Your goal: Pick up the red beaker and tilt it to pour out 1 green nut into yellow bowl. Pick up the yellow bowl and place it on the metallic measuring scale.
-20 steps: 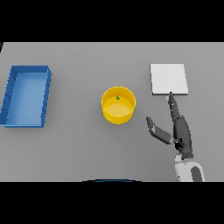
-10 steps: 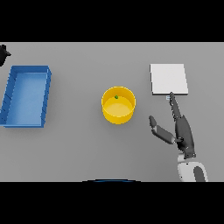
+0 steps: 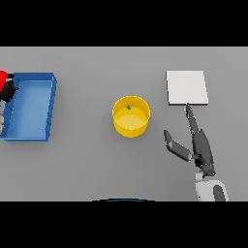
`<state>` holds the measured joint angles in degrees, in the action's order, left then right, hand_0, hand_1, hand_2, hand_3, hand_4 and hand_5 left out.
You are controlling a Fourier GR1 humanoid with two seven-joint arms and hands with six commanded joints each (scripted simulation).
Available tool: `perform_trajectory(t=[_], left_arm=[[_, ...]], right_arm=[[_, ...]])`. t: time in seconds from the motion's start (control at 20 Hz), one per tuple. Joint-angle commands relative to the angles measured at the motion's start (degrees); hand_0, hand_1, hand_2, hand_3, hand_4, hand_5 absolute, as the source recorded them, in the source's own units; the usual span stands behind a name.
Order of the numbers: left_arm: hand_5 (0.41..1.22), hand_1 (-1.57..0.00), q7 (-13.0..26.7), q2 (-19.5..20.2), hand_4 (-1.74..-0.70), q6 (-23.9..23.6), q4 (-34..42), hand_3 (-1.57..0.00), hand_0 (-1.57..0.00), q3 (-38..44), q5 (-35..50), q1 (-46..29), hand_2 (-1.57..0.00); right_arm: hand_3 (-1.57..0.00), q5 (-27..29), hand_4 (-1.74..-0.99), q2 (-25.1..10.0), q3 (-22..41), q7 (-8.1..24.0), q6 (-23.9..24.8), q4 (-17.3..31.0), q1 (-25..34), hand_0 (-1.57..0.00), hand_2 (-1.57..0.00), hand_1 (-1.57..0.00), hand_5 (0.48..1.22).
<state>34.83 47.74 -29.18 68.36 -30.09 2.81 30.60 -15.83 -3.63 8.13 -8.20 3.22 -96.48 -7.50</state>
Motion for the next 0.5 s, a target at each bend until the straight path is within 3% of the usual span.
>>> perform_trajectory(t=[0.0,0.05,0.1,0.15,0.2,0.25,0.35,0.45], left_arm=[[1.039,-1.57,0.05,0.22,-1.74,-0.25,0.08,-1.55,-1.57,-0.55,0.23,-0.30,-1.57],[0.967,-1.57,0.09,0.85,-1.74,-0.34,-0.82,-1.55,-1.57,-1.62,0.56,-0.16,-1.57],[0.908,-1.57,0.07,1.29,-1.67,0.37,-0.96,-1.55,-1.57,-2.55,0.71,0.08,-1.57],[0.865,-1.57,0.16,1.81,-1.53,1.82,-0.09,-1.50,-1.57,-3.53,0.88,-0.53,-1.57],[0.830,-1.45,0.05,2.24,-1.37,3.23,0.57,-1.36,-1.56,-3.59,1.29,-0.75,-1.43],[0.803,-1.18,-0.41,3.39,-1.23,6.43,2.28,-1.13,-1.46,-3.39,3.10,-1.09,-1.19],[0.758,-0.76,0.05,5.28,-1.03,12.02,4.43,-0.72,-0.93,-3.44,6.39,-1.79,-0.77],[0.723,-0.48,-0.52,5.67,-0.92,15.14,4.93,-0.46,-0.60,-3.60,7.80,-1.51,-0.49]], right_arm=[[0.00,0.11,-1.203,-0.05,0.07,-0.50,-0.01,-0.98,-0.75,0.00,0.00,0.00,0.663],[0.00,0.07,-1.205,0.22,0.22,-0.50,0.04,-0.71,-0.59,0.00,0.00,0.00,0.664],[0.00,-0.56,-1.202,0.29,0.69,-0.71,0.11,-0.82,-0.76,0.00,0.00,0.00,0.667],[0.00,-0.64,-1.197,0.37,0.77,-0.37,0.13,-0.89,-0.95,0.00,0.00,0.00,0.664],[0.00,-0.42,-1.192,0.37,0.59,-0.20,0.10,-0.86,-0.96,0.00,0.00,0.00,0.663],[0.00,0.43,-1.188,-0.19,-0.09,-0.48,-0.15,-1.30,-1.33,0.00,0.00,0.00,0.663],[0.00,0.38,-1.185,-0.28,-0.07,-0.99,-0.07,-1.30,-1.21,0.00,0.00,0.00,0.665],[0.00,-0.28,-1.182,0.13,0.24,-0.32,0.37,-0.95,-1.19,0.00,0.00,0.00,0.667]])
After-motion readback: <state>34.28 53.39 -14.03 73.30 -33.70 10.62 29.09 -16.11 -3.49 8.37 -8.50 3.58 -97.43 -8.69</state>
